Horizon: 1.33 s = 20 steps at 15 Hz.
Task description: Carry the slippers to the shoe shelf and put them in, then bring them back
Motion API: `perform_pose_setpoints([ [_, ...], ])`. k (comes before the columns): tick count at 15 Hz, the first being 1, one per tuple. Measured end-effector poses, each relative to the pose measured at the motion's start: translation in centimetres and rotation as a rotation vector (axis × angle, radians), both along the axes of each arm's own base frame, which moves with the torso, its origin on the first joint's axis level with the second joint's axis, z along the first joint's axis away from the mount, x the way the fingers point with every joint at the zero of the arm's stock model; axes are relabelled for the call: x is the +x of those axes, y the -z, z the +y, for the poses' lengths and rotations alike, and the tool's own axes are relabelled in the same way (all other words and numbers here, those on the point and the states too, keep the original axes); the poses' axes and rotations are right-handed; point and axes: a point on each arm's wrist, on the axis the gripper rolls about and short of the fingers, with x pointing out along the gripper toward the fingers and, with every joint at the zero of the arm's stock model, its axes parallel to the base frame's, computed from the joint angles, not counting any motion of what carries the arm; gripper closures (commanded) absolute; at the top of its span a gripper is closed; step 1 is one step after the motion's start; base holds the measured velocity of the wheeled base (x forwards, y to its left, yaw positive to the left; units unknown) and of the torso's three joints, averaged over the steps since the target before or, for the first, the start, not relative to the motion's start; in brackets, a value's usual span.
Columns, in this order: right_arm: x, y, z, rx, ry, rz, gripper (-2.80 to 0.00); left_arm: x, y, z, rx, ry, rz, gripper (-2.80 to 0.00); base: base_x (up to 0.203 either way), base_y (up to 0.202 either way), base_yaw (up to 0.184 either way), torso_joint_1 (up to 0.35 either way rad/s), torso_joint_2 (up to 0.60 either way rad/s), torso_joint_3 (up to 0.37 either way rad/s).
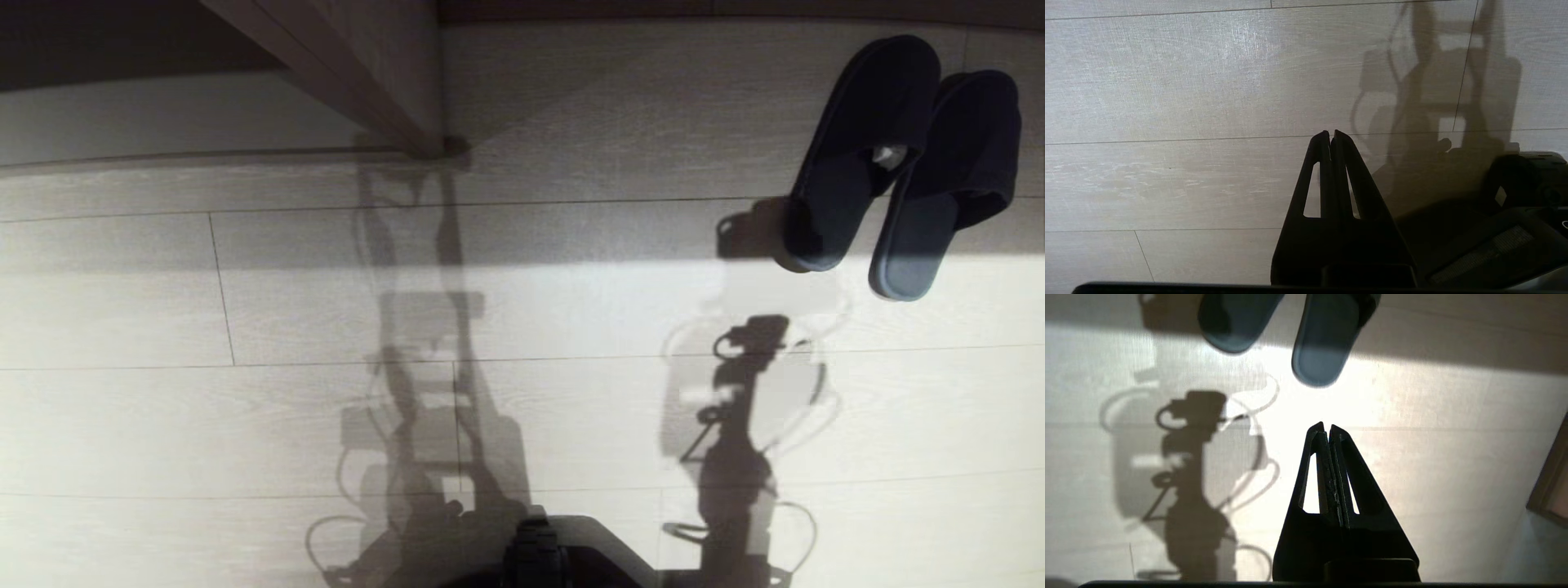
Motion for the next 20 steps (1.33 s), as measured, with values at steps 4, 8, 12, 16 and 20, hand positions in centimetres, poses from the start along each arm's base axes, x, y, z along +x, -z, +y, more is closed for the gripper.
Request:
perform_pose_setpoints([
  [4, -3.9, 5.2, 0.3, -0.024, -0.029, 0.019, 0.00, 0.0, 0.0, 0.0, 0.000, 0.000, 0.000, 0.00, 0.000, 0.000, 0.000, 0.000, 0.00, 0.000],
  [8, -5.2, 9.3, 0.3, -0.031, -0.061, 0.001, 0.00, 0.0, 0.0, 0.0, 0.000, 0.000, 0.000, 0.00, 0.000, 0.000, 0.000, 0.000, 0.00, 0.000],
  [12, -5.7, 11.5, 0.5, -0.030, -0.139, -0.016, 0.00, 0.0, 0.0, 0.0, 0.000, 0.000, 0.000, 0.00, 0.000, 0.000, 0.000, 0.000, 0.00, 0.000],
  [16, -5.9, 13.2, 0.7, -0.011, -0.263, 0.039, 0.00, 0.0, 0.0, 0.0, 0.000, 0.000, 0.000, 0.00, 0.000, 0.000, 0.000, 0.000, 0.00, 0.000],
  [20, -5.9, 13.8, 0.8, 0.048, -0.285, 0.074, 0.00, 0.0, 0.0, 0.0, 0.000, 0.000, 0.000, 0.00, 0.000, 0.000, 0.000, 0.000, 0.00, 0.000],
])
